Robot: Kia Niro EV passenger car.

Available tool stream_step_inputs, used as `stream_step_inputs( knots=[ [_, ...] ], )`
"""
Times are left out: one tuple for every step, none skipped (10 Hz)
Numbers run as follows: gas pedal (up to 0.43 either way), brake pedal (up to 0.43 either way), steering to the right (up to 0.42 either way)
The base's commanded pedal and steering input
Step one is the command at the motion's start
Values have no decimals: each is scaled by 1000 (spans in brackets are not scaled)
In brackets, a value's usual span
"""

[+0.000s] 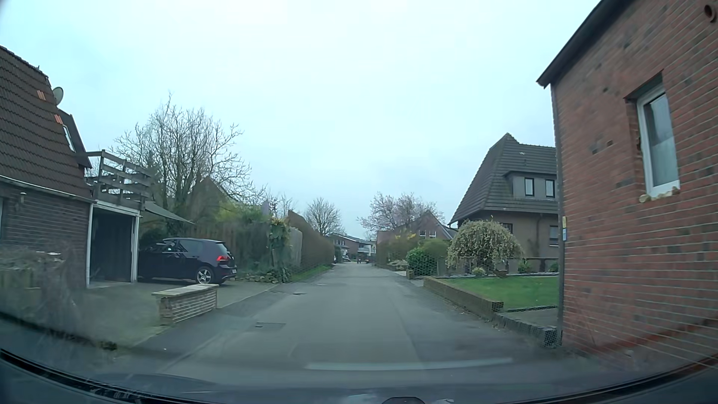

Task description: Follow the waypoints while adhering to traffic rules and regulations

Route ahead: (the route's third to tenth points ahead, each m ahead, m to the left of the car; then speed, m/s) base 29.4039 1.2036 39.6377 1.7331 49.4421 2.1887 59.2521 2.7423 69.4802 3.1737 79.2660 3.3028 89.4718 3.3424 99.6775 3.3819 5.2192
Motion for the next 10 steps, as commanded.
stream_step_inputs(
  knots=[
    [157,0,1],
    [157,0,-6],
    [157,0,-7],
    [157,0,-5],
    [157,0,-6],
    [157,0,-9],
    [138,0,-11],
    [138,0,-11],
    [138,0,-9],
    [138,0,-11]
  ],
)
